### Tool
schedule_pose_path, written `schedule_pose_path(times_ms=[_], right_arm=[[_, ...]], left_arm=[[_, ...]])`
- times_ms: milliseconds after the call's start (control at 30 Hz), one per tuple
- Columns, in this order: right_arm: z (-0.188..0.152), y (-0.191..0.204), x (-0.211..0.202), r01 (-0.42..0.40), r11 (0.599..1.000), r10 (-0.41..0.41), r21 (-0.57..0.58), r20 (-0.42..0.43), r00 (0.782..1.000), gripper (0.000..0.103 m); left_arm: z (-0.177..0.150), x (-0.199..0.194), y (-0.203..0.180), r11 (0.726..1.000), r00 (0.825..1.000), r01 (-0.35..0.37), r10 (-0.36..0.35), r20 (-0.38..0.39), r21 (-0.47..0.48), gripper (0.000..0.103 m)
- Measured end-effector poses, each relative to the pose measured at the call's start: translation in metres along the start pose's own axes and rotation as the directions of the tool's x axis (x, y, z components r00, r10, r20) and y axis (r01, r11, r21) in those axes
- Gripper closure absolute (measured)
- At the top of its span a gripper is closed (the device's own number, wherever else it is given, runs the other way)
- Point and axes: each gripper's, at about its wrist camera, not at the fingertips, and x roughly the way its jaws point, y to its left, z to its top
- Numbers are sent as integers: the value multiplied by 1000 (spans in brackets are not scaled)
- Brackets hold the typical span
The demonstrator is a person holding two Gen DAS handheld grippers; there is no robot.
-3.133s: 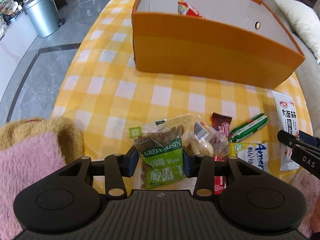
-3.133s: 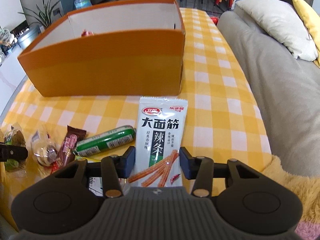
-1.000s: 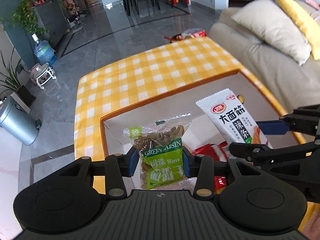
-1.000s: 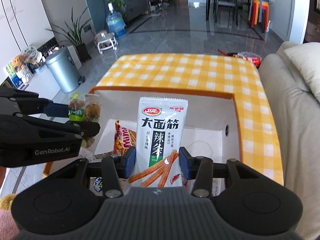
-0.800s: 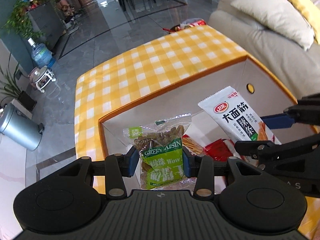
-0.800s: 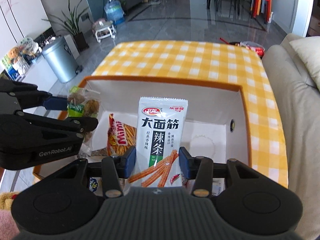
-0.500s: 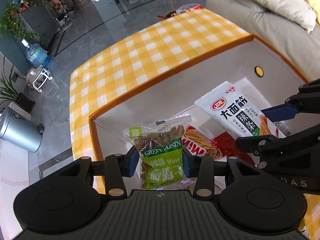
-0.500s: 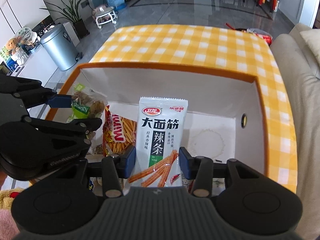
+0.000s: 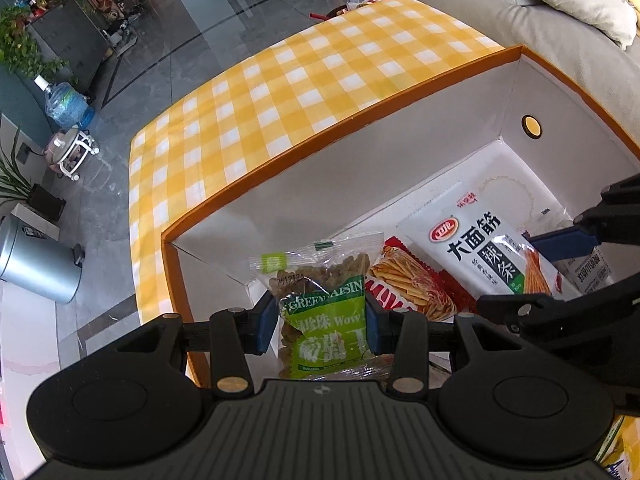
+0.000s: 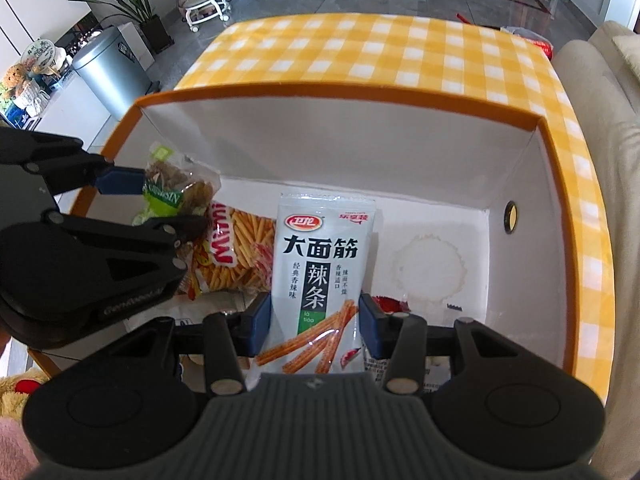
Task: Organize snacks
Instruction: 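Carry both packets into the orange box and open both tools to release, then withdraw both tools from the box back over the remaining snacks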
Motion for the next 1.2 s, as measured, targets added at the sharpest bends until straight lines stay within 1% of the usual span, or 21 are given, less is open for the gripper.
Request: schedule_pose_path(times_ms=[133, 333, 433, 533, 567, 667, 733, 800, 867, 1000, 1200], right_arm=[[-1, -1, 2, -3, 1000, 3, 8, -15, 1000, 58], [-2, 0, 2, 0, 1000, 0, -5, -23, 1000, 57], [-1, -1, 0, 3, 1000, -3, 1, -20, 1000, 55], [-1, -1, -3, -2, 1000, 2, 9, -14, 1000, 55], [0, -1, -4, -4, 1000, 5, 10, -11, 1000, 55], [-1, -1, -11, 0, 1000, 0, 8, 0, 1000, 54], [-1, 1, -16, 5, 1000, -5, 6, 7, 1000, 50], [-1, 3, -22, 13, 1000, -13, 2, 13, 1000, 49], [-2, 5, -28, 24, 1000, -23, -5, 19, 1000, 48], [-4, 6, -42, 40, 999, -39, -11, 33, 999, 42], [-14, 9, -71, 68, 997, -66, -23, 80, 995, 41]], left_arm=[[0, 1, 2, 1000, 1000, 3, -3, -4, -15, 54], [1, -3, -1, 1000, 1000, -13, 13, -3, 9, 51], [0, -6, 0, 1000, 1000, -9, 9, 1, 9, 48], [0, -12, -1, 1000, 1000, -22, 21, 17, 20, 48], [0, -15, -2, 999, 999, -24, 24, 22, 24, 46], [0, -24, -3, 999, 999, -24, 23, 40, 31, 41], [1, -31, -6, 999, 998, -35, 33, 45, 41, 40], [2, -38, -9, 997, 997, -58, 56, 50, 56, 39], [1, -43, -10, 996, 997, -66, 63, 50, 59, 39], [-2, -54, -6, 997, 996, -74, 71, 58, 39, 37], [-16, -78, -1, 997, 992, -81, 81, 99, -6, 37]])
